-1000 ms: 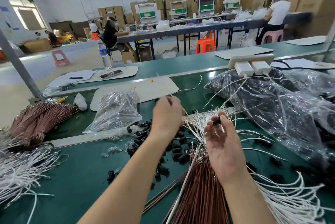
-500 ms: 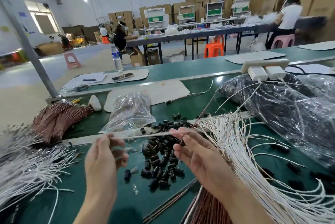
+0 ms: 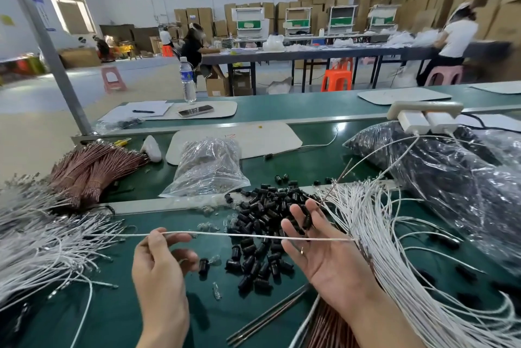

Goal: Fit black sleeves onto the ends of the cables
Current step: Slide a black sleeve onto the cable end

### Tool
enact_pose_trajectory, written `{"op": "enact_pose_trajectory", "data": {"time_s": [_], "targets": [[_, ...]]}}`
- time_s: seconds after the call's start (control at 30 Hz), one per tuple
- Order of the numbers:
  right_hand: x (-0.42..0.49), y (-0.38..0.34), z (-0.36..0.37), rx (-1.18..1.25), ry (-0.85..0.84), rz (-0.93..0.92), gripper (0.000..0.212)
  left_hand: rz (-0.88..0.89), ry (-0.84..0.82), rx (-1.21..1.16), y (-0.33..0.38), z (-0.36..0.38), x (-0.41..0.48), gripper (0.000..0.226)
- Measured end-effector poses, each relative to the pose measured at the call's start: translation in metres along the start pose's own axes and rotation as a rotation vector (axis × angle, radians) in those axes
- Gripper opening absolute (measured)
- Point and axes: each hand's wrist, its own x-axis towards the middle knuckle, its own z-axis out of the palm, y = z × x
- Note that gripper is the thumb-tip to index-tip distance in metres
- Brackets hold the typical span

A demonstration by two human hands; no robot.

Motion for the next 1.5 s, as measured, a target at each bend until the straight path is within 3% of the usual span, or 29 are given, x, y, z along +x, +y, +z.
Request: {"op": "enact_pose_trajectory", "data": {"time_s": [0.13, 0.2, 0.33, 0.5, 0.57, 0.67, 0.83, 1.17, 1.37, 1.5], "targets": [[0.000, -0.002, -0.002, 0.153, 0.012, 0.002, 0.027, 0.005, -0.011, -0.050, 0.003, 0.001, -0.002, 0.021], [-0.001, -0.003, 0.000, 0.209, -0.002, 0.011, 0.027, -0.078, -0.075, -0.083, 0.003, 0.003, -0.004, 0.020], [-0.002, 0.001, 0.005, 0.215, -0.028, 0.043, 0.024, -0.372, -0.417, -0.165, 0.000, 0.016, -0.020, 0.035], [-0.001, 0.013, 0.009, 0.084, -0.061, 0.062, 0.023, -0.320, -0.705, -0.027, -0.013, 0.028, -0.045, 0.036], [-0.002, 0.017, 0.009, -0.028, -0.089, 0.030, 0.026, -0.292, -0.672, -0.033, -0.015, 0.030, -0.047, 0.040], [0.002, 0.014, 0.005, -0.129, -0.072, -0.095, 0.032, -0.214, -0.566, -0.065, -0.015, 0.027, -0.042, 0.024], [0.003, 0.000, -0.001, -0.092, -0.013, -0.167, 0.017, -0.088, -0.430, 0.003, -0.015, 0.021, -0.033, 0.030], [0.006, 0.001, -0.003, -0.020, 0.000, -0.191, 0.017, 0.045, -0.375, 0.065, -0.015, 0.018, -0.035, 0.030], [0.006, 0.002, -0.003, 0.030, 0.017, -0.169, 0.017, 0.263, -0.366, 0.121, -0.003, 0.019, -0.050, 0.015], [0.005, 0.001, -0.004, 0.028, 0.014, -0.161, 0.017, 0.312, -0.329, 0.165, -0.003, 0.017, -0.049, 0.012]]}}
